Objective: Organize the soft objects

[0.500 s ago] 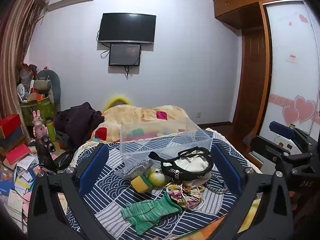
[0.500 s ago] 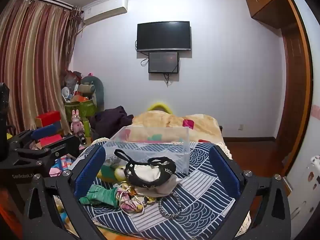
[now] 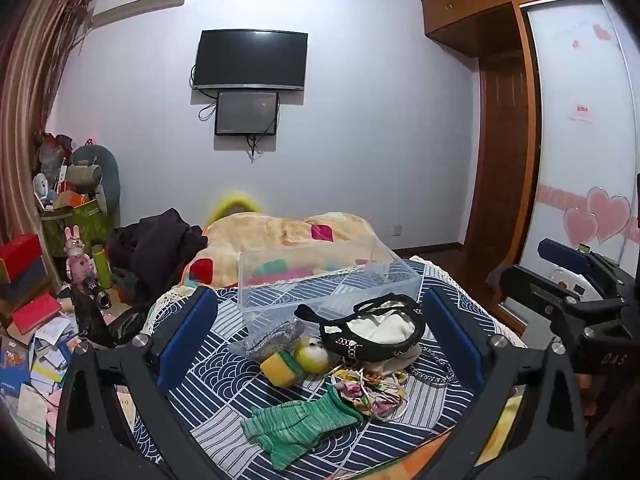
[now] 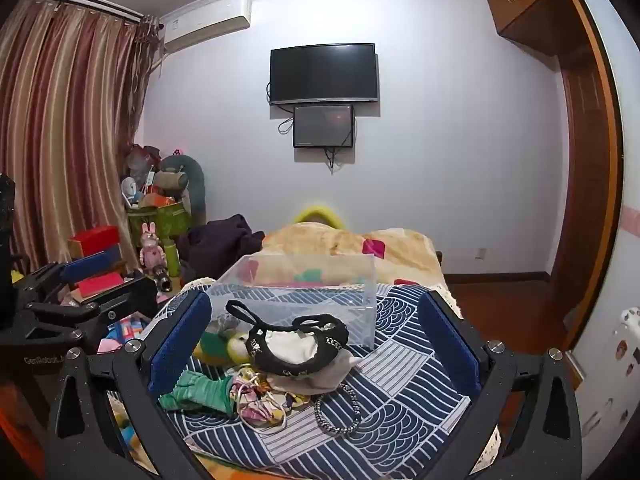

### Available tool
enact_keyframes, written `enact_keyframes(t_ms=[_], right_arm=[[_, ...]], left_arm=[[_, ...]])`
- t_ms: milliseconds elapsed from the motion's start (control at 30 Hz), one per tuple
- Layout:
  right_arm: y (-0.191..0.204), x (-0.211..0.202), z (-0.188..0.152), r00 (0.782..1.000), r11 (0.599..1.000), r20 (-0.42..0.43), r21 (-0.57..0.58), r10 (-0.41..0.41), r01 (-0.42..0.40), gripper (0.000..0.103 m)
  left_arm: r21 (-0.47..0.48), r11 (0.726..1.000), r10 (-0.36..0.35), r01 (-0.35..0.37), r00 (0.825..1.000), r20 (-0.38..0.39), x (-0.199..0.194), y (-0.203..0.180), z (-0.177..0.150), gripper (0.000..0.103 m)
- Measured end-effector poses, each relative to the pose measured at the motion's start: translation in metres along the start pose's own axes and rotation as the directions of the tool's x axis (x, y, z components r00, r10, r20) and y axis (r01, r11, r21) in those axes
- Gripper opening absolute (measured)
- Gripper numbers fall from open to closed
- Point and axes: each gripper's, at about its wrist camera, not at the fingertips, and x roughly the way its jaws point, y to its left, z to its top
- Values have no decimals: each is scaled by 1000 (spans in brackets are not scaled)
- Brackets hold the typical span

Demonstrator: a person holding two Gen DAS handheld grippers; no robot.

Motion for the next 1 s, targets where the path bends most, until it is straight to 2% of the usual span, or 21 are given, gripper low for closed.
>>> enact_keyframes(t_ms=[1000], right_arm=[[-1, -10, 1, 1000, 1000, 17, 14, -7, 7, 103]], left_arm=[[12, 1000, 4, -4, 1000, 10, 4, -2, -8, 103]])
